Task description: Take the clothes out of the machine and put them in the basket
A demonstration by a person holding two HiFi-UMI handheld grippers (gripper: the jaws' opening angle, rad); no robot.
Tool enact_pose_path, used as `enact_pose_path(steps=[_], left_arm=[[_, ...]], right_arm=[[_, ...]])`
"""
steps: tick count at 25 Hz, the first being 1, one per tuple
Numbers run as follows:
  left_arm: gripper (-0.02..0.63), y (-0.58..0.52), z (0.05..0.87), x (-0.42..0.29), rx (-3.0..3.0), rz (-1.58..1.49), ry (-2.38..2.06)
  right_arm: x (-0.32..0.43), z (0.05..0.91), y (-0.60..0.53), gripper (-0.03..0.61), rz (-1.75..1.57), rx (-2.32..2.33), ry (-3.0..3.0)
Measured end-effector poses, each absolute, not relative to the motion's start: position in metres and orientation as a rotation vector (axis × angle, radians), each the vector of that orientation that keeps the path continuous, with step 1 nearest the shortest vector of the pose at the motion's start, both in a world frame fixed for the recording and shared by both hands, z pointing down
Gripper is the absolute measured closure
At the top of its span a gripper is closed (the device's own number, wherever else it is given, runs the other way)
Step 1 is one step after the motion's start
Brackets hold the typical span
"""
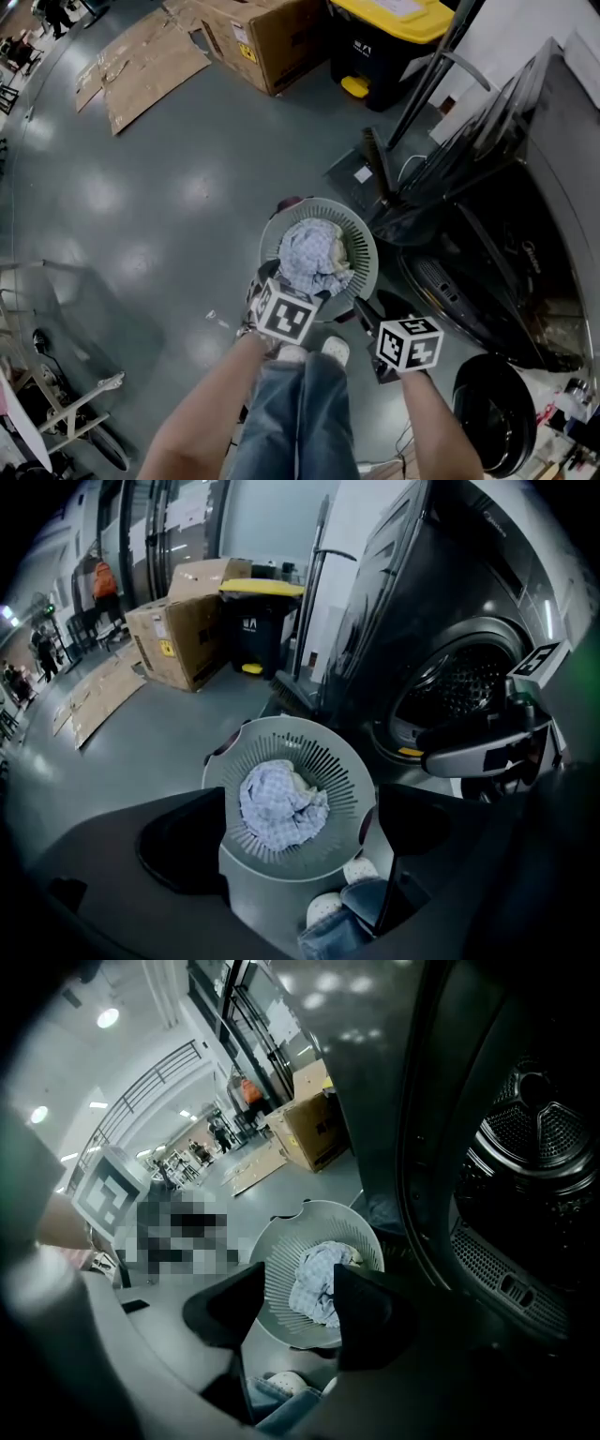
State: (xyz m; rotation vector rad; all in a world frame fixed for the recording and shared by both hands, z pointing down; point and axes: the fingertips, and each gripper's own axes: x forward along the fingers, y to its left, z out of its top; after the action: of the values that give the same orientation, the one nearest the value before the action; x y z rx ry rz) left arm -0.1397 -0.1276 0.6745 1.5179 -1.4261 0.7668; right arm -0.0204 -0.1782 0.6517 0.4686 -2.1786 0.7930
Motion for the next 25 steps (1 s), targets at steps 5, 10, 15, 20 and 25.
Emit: enact_pose_path(steps=[5, 10, 15, 20, 25], left_arm=[[0.13, -0.117, 0.641, -0.139, 1.525, 0.735, -1.441], [0.13, -0.114, 0.595, -0.142, 1.562, 0.726, -1.485], [0.132, -0.106, 0.556, -0.143, 1.581, 0.725, -1.524], [0.132, -0.099, 0.521, -0.146, 1.575, 0.694, -1.568], [0.132, -0.106, 0.471, -0.147, 1.617, 0.668, -1.624]], right_arm=[[-0.016, 0.609, -0.164, 0.35, 0.784, 0.46, -2.195], [-0.012, 0.562, -0.153, 0.35, 0.762, 0.448, -2.22], [-0.012, 0.521, -0.148, 0.351, 0.751, 0.466, -2.238], [-0.018, 0.478, -0.145, 0.355, 0.713, 0.472, -2.27], [-0.02, 0.437, -0.146, 0.36, 0.666, 0.487, -2.31]])
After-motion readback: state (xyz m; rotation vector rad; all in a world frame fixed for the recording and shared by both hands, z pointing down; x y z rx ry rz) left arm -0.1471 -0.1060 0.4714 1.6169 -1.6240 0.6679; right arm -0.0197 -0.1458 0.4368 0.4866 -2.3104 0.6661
